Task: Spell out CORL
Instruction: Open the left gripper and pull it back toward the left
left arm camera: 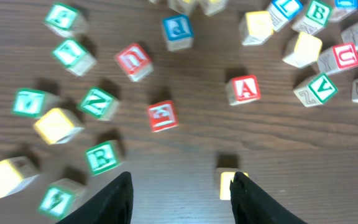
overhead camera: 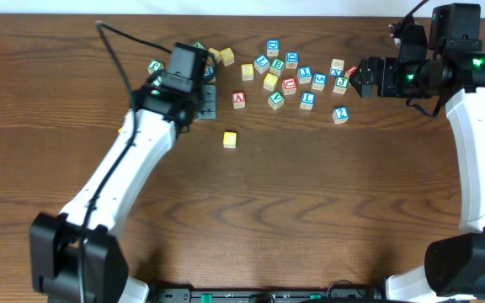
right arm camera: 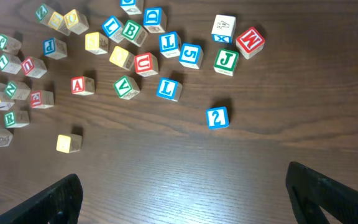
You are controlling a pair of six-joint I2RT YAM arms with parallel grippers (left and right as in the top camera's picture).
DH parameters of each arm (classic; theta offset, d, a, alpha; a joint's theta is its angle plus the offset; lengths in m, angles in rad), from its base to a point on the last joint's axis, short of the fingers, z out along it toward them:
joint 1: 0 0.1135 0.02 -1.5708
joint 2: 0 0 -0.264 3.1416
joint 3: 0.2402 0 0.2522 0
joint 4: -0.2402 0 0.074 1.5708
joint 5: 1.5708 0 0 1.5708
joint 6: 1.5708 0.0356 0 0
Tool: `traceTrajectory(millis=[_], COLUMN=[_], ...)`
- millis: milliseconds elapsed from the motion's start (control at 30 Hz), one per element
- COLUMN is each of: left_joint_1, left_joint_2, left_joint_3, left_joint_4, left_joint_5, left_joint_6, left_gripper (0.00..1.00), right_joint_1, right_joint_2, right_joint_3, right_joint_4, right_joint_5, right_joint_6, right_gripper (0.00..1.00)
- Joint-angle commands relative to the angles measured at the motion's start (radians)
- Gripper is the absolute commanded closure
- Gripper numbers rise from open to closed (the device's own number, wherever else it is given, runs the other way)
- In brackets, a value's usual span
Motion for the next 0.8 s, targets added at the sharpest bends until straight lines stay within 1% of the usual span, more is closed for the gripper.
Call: traceTrajectory(millis=[0,133,167,300,400,567,767], left_joint_1=[0.047,0.102,0.116,0.165,0.19,0.209,0.209], left_joint_2=[-0.063,-0.096,-0.099,-0.101,-0.101,-0.101,-0.095], left_joint_3=[0.021,0.03,0.035,0.082,0.122,0.188,0.192], left_joint_4=[-0.029,-0.079,-0.095,-0.165,-0.2,-0.245,-0.245], left_joint_5=[-0.015,-0.015,-0.014,-0.005,-0.004,-0.004,-0.004], left_joint_6=[0.018,0.018,0.018,0.059,0.067,0.068,0.07], left_gripper=[0.5,0.49,0.47,0.44,0.43,0.42,0.42], right_joint_1=[0.011,0.011,0.012,0.03,0.051,0.079,0.114], right_joint_2=[-0.002,-0.002,-0.002,-0.002,-0.002,-0.002,-0.002], right_joint_3=[0.021,0.021,0.021,0.021,0.021,0.021,0.021], right_joint_4=[0.0,0.003,0.003,0.005,0.014,0.034,0.052], right_joint_5=[-0.018,-0.021,-0.022,-0.021,-0.019,-0.013,0.021], right_joint_6=[-0.011,0.004,0.013,0.04,0.057,0.084,0.127], right_gripper=[0.01,0.01,0.01,0.01,0.01,0.01,0.01])
